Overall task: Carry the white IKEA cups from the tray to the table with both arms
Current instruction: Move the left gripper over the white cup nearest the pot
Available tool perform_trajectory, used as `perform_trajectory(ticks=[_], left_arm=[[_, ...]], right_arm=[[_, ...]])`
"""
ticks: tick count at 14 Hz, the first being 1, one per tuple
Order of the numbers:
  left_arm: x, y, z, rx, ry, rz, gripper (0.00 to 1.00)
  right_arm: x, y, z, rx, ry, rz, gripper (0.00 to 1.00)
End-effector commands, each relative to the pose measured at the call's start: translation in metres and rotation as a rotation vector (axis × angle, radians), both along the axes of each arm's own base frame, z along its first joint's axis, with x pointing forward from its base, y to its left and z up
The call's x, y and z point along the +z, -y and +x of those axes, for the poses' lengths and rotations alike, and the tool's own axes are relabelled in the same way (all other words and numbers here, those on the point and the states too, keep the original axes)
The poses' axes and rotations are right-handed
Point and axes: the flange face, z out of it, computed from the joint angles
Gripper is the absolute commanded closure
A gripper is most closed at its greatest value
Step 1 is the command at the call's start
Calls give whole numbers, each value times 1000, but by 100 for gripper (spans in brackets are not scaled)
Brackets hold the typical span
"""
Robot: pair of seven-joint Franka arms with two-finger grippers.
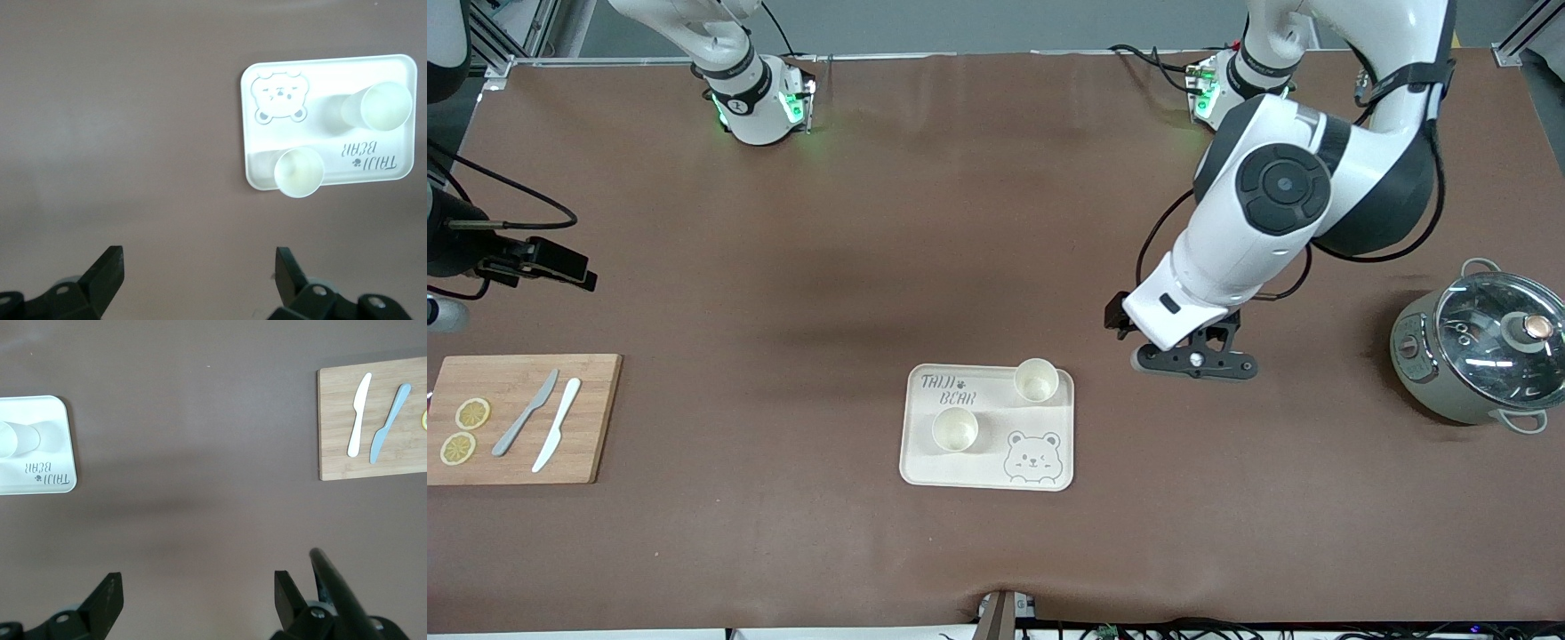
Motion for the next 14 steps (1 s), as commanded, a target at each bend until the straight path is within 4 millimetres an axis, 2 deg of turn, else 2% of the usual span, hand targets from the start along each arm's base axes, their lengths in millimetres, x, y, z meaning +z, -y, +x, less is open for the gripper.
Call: perform_trajectory(ticks=[1,4,8,11,14], left_arm=[[-34,16,4,10,24,-21,0],[-61,17,3,22,67,-50,0],[-99,30,-6,27,90,-62,0],[-124,37,-16,26,115,-77,0],[-151,45,-19,29,109,-77,0]], right_arm=[[3,-2,-5,-18,13,16,0],[3,-6,-4,-14,22,16,0],[3,-8,-1,-13,35,20,0],[5,-25,6,-12,84,51,0],[4,-57,10,-59,114,55,0]])
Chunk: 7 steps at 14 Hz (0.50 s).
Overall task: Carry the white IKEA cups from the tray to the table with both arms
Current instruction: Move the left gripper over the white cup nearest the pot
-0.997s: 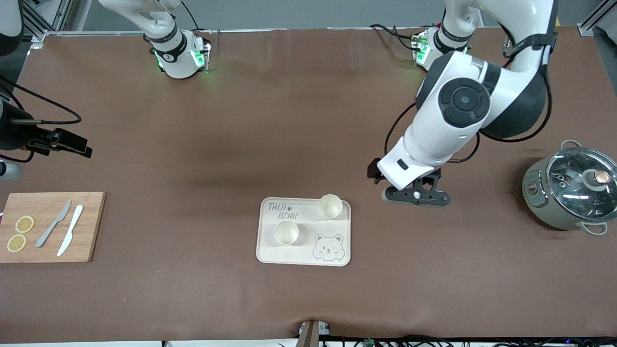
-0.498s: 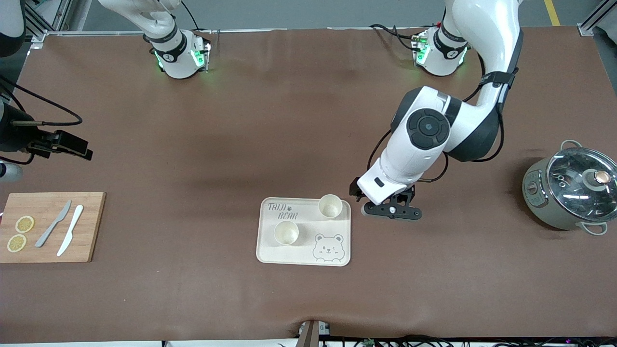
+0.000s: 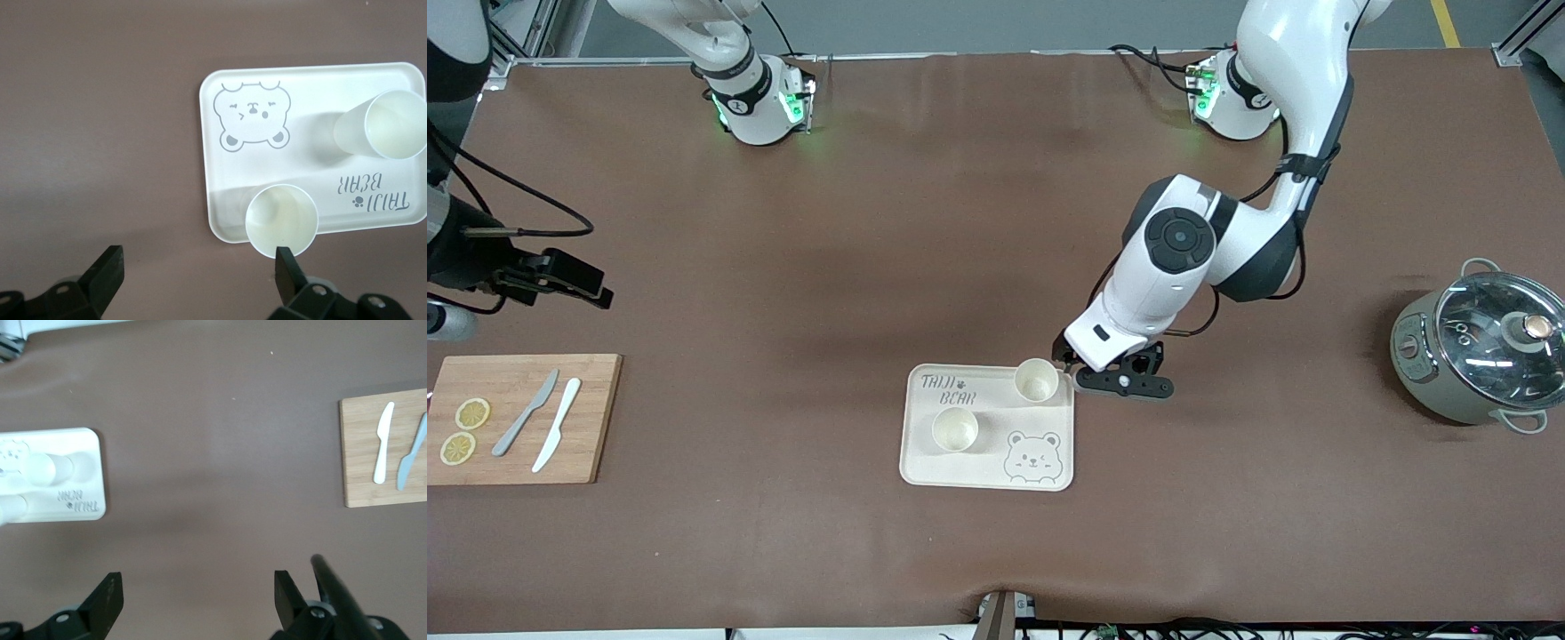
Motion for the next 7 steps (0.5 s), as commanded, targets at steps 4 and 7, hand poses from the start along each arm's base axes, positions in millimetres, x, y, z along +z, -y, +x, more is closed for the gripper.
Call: perform_trajectory(ticks=[4,7], left_arm=[[-45,23,-7,20,6,-12,0],[-66,36,-15,-13,4,30,0]], right_arm=[[-23,-48,13,-76,21,27,0],[-46,-84,26,-127,39,36,0]])
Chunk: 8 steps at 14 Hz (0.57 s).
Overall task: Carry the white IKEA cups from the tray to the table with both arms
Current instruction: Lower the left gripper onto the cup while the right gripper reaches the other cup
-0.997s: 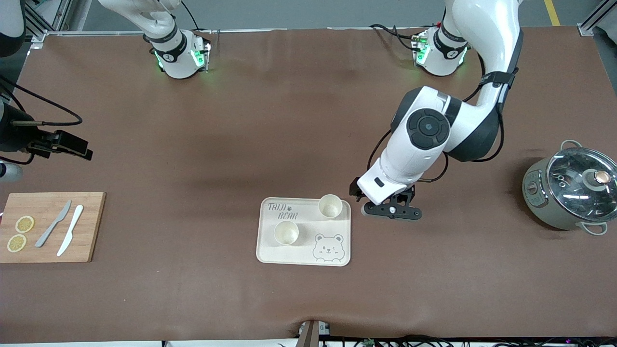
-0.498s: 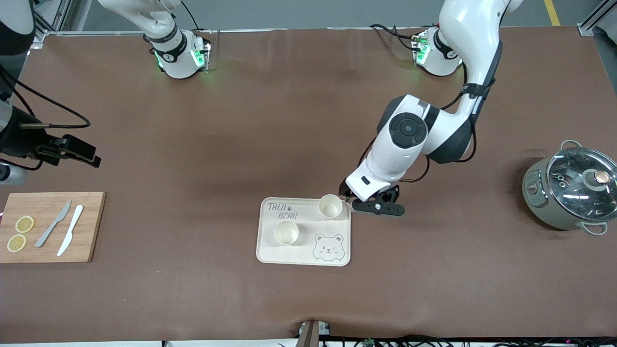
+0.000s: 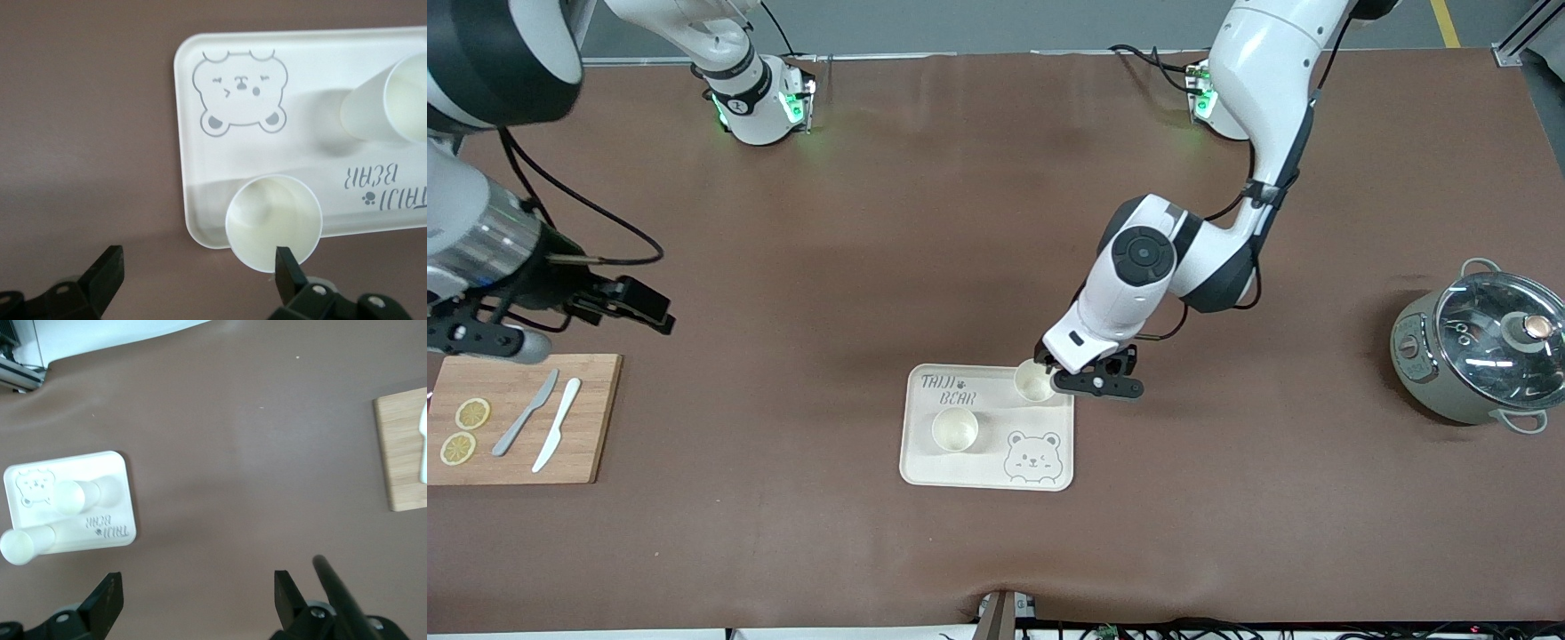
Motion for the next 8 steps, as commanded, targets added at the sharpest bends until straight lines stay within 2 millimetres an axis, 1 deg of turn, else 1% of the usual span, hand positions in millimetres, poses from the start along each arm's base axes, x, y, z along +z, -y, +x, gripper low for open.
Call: perform_trajectory(ticks=[1,3,5,7,8], left_arm=[[-12,9,-2,-6,23,36,0],[-18,11,-4,-6,17,43,0],[-21,12,-5,-8,15,46,0],[-32,12,-4,-8,5,53,0],[-33,14,-1,-8,9,50,0]], right_arm=[[-23,-29,13,-55,12,22,0],[-43,-58,21,-97,26,32,0],[-66,-91,27,-141,41,43,0],[-90,-118,32,-181,50,53,0],[-100,-126,34,-194,54,45,0]])
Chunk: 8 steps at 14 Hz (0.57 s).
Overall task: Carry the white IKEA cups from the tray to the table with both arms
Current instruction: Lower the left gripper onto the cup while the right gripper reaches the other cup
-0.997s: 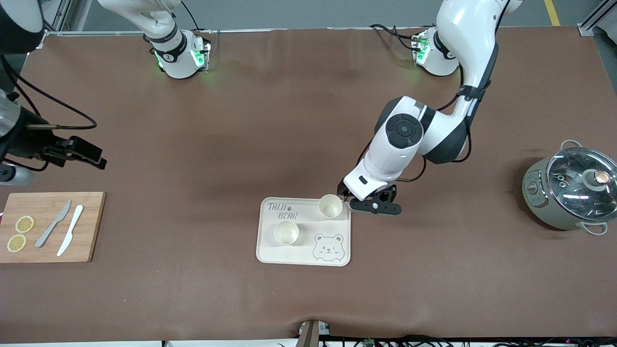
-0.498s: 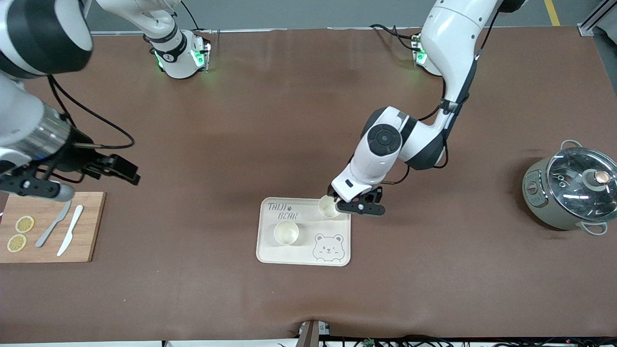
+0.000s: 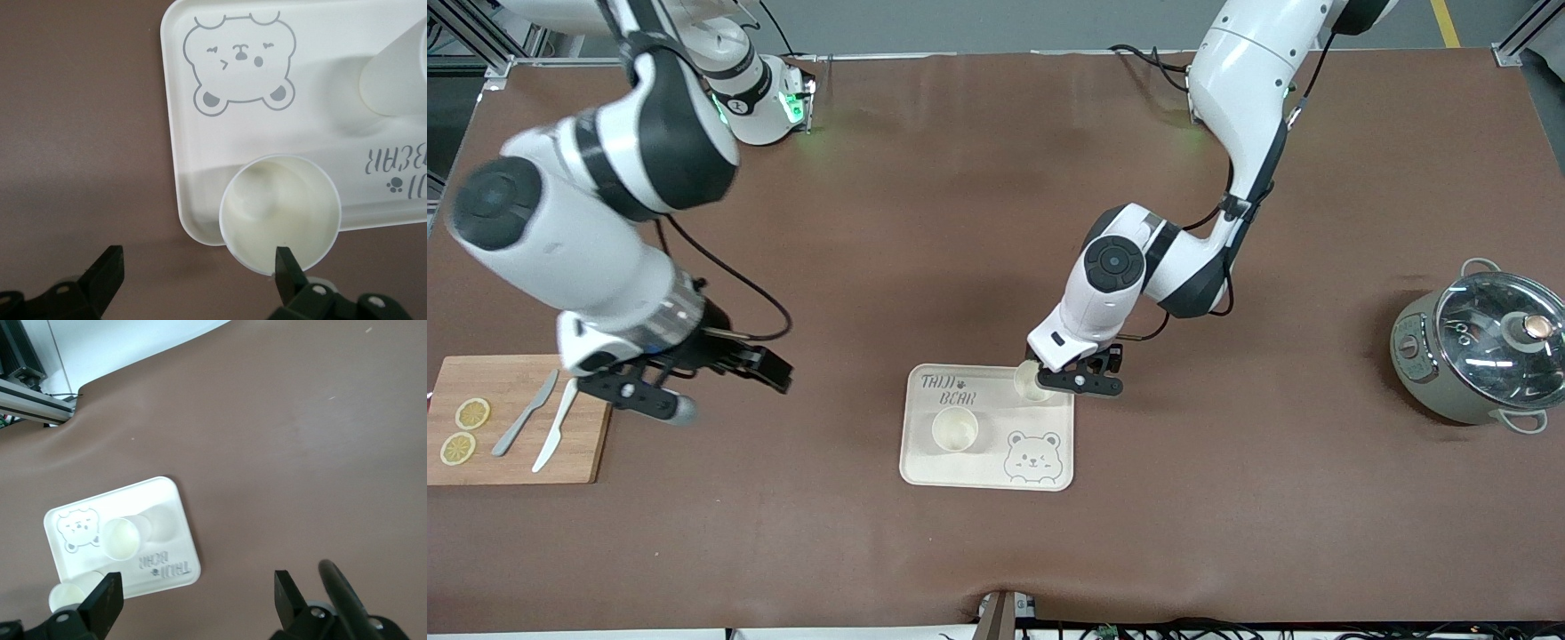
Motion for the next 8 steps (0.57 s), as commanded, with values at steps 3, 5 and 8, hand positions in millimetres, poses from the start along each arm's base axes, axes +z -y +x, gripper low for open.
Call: perform_trajectory(ticks=[3,5,8], left_arm=[[-9,6,7,-8,31,27,0],[-12,9,12,-7,36,23,0],[-19,9,15,-10,37,30,0]], right_arm=[[-45,-41,9,-85,17,2,0],[-70,-56,11,-102,18,-18,0],[-105,-76,15,-138,35,-14,0]])
